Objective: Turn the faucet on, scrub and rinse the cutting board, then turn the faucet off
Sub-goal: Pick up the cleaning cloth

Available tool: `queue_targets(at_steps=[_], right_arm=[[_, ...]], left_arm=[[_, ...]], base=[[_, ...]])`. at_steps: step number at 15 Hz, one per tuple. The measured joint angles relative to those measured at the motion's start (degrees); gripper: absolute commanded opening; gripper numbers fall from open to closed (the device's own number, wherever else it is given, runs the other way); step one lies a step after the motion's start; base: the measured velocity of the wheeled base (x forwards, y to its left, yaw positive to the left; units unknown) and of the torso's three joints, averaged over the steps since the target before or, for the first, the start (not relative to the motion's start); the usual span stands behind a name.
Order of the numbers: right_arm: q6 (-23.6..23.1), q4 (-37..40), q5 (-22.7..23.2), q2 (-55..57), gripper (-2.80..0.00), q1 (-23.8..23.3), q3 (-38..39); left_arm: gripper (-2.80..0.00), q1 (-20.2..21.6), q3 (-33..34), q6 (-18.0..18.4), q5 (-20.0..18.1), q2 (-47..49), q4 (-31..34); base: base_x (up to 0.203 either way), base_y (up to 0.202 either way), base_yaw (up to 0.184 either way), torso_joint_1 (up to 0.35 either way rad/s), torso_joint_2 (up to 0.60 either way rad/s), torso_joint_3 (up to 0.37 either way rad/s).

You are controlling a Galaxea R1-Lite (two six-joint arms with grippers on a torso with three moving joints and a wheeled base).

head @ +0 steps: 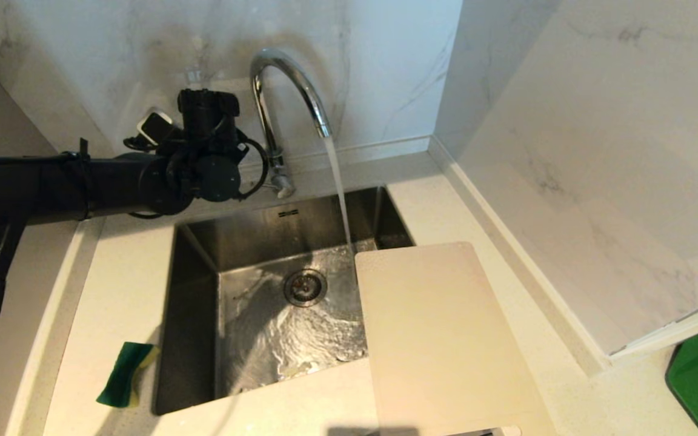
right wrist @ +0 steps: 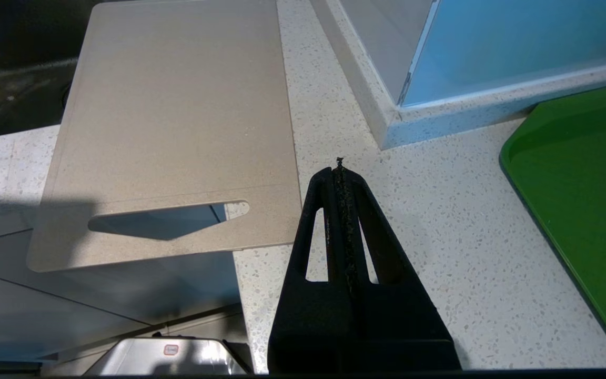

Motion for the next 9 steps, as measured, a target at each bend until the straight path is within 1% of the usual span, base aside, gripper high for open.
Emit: queue_targets(at_steps=[1,2,4,6,7,9], right_arm=[[0.00,0.02,0.00,0.00,-2.80,0.00,0.00],[0.00,0.02,-0.02,0.00,-2.80,0.00,0.00],[0.00,-0.01,-0.04,0.00,-2.80,0.00,0.00],[0.00,-0.01,-0.02,0.00,-2.80,0.00,0.00],[0.00,-0.01,-0.02,0.00,-2.80,0.00,0.00],[-0.02,-0.03,-0.02,0.00,-2.80,0.00,0.00]], left_arm=[[0.00,0.00,0.51,0.98,0.01,-1.22,0.87],[0.00,0.01,1.32,2.69,0.02,-2.57,2.50],[0.00,0.45,2.64,8.84,-0.02,-5.82,6.03],[0.00,1.00,4.24,14.17,-0.76,-9.43,7.01],[0.00,1.02,5.43,16.17,-2.32,-11.22,7.12],[0.00,1.46,7.93,18.50,-6.79,-14.84,7.14]], base=[[0.000,0.000,0.000,0.000,0.00,0.000],[0.000,0.000,0.000,0.000,0.00,0.000],[0.000,0.000,0.000,0.000,0.00,0.000],[0.000,0.000,0.000,0.000,0.00,0.000],[0.000,0.000,0.000,0.000,0.00,0.000],[0.000,0.000,0.000,0.000,0.00,0.000]])
